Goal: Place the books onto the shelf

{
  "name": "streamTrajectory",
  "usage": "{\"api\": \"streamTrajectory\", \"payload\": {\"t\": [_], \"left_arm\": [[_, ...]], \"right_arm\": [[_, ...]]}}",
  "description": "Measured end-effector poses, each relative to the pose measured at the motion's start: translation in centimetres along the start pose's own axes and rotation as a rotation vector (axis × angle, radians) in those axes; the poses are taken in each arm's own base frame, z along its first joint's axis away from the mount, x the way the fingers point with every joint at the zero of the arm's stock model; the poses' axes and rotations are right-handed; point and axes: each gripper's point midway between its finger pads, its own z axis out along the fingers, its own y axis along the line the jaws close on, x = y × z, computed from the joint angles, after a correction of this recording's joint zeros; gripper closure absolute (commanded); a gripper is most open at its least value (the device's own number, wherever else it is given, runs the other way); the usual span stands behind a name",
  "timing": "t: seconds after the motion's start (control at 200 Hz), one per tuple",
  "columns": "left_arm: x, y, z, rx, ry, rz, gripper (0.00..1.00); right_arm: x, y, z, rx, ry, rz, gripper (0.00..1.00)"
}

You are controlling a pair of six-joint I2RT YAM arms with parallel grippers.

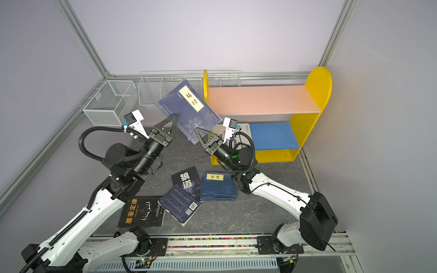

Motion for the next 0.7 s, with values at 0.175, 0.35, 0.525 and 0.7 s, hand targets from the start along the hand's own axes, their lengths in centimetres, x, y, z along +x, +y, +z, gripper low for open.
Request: {"api": "streamTrajectory", "payload": {"t": [0.175,0.35,0.525,0.7], "left_arm": [[-1.0,-0.3,-0.5,-0.018,0.163,0.042,0.1],[0.6,1.1,-0.6,-0.005,0.382,0.07,0.0],[6.4,4.8,-1.6,0.015,0.605,-0.05,0.01],[10.3,6.4,-2.8,0.06,0.725,-0.165,0.01]], "right_arm": [[-1.4,-0.9,-2.2,0.092,0.108,-0.005,0.91],[-0.3,1.9,-6.6,0.212,0.264,-0.11,0.91],[-0.5,5.5,-12.0,0.306,0.308,-0.228,0.91],[0.2,6.0,-14.9,0.365,0.34,-0.245,0.9]]}}
